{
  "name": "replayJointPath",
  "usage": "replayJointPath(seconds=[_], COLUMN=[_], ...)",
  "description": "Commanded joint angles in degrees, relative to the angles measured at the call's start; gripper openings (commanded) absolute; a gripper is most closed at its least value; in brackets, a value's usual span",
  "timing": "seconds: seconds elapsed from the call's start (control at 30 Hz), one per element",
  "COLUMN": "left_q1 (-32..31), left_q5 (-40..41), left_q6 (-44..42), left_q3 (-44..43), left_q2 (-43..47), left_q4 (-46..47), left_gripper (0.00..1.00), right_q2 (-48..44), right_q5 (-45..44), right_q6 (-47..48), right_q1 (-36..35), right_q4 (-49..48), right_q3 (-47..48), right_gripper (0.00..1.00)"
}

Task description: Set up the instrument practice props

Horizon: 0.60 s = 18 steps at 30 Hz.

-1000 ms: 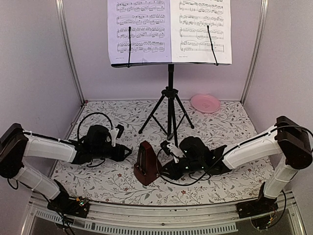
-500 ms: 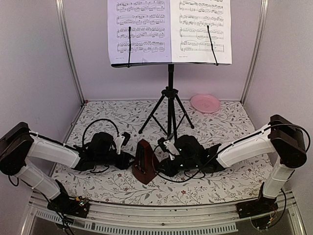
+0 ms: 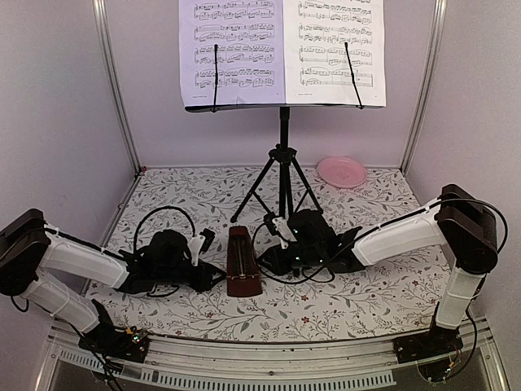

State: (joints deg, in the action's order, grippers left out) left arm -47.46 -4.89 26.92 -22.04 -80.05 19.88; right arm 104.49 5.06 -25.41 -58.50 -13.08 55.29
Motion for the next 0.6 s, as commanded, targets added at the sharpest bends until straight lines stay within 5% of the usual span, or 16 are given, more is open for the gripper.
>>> replayJointPath(seconds=[0.0, 0.17, 0.57], left_q1=[-3.00, -3.34, -0.43], left_q5=[-1.63, 1.16, 7.72], left_q6=[0.77, -0.19, -6.67], left_q3=[-0.12, -0.23, -1.88], left_q2=[-0.05, 2.15, 11.98], left_q4=[2.61, 0.26, -6.91], left_gripper=[0.39, 0.39, 0.48], right_q2=[1.23, -2.41, -13.62], right_q5=[1.81, 3.71, 9.29], right_q6=[1.80, 2.17, 3.61], right_q1=[0.76, 0.76, -0.60], right_q4=[-2.88, -3.23, -10.01], right_q3=[2.46, 0.53, -9.79], right_gripper=[0.26, 0.36, 0.84])
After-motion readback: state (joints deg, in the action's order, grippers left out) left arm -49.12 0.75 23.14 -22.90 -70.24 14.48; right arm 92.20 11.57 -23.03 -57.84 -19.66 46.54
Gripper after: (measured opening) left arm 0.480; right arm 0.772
